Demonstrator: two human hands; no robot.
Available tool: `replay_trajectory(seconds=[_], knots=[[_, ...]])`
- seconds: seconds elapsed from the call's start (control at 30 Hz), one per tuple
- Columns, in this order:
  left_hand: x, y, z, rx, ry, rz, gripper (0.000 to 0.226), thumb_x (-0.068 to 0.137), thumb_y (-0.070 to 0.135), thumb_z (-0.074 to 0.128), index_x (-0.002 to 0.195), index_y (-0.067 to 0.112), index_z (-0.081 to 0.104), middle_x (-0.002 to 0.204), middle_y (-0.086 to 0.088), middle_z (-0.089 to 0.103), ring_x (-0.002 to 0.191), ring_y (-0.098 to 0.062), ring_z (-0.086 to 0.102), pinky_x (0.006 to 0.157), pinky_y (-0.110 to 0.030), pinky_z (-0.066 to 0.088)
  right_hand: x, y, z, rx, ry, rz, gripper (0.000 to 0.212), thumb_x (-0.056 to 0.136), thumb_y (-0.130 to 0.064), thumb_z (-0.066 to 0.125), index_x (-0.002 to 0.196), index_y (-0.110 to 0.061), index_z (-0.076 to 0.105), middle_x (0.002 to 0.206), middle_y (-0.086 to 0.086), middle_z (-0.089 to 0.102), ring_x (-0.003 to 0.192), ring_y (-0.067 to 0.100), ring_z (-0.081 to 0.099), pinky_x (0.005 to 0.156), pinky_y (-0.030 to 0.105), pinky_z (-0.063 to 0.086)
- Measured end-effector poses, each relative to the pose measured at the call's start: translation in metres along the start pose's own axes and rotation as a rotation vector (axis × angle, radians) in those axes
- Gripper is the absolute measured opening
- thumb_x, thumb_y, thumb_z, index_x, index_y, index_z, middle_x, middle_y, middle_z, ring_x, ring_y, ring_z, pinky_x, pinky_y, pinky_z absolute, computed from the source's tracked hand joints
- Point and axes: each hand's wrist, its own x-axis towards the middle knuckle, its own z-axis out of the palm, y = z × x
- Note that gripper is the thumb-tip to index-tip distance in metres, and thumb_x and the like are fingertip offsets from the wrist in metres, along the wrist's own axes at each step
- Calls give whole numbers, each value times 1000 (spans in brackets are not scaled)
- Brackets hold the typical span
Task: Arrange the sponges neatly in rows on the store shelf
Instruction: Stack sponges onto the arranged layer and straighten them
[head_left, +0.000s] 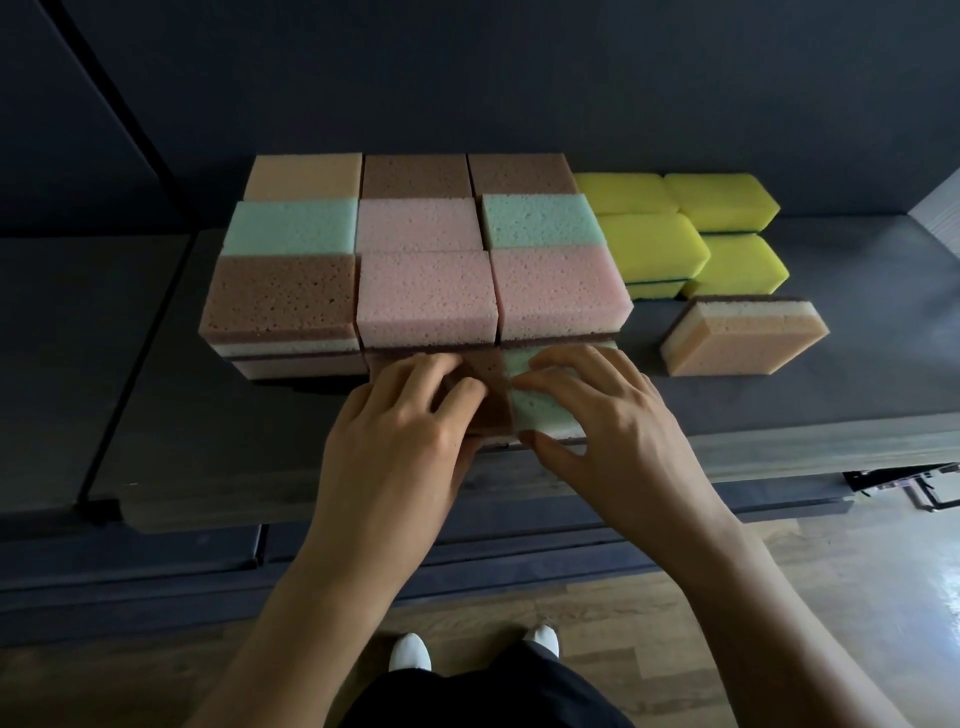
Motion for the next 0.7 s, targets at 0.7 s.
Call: replay_trajectory(seconds=[0.7], knots=[[80, 109, 6, -122, 34, 281, 34, 84, 31, 70, 115, 17, 65, 118, 2, 63, 103, -19, 60, 81, -34, 52, -53, 84, -74, 29, 192, 130, 31, 84, -20, 76, 115, -20, 70, 118, -5, 65, 108, 17, 62, 87, 37, 54]])
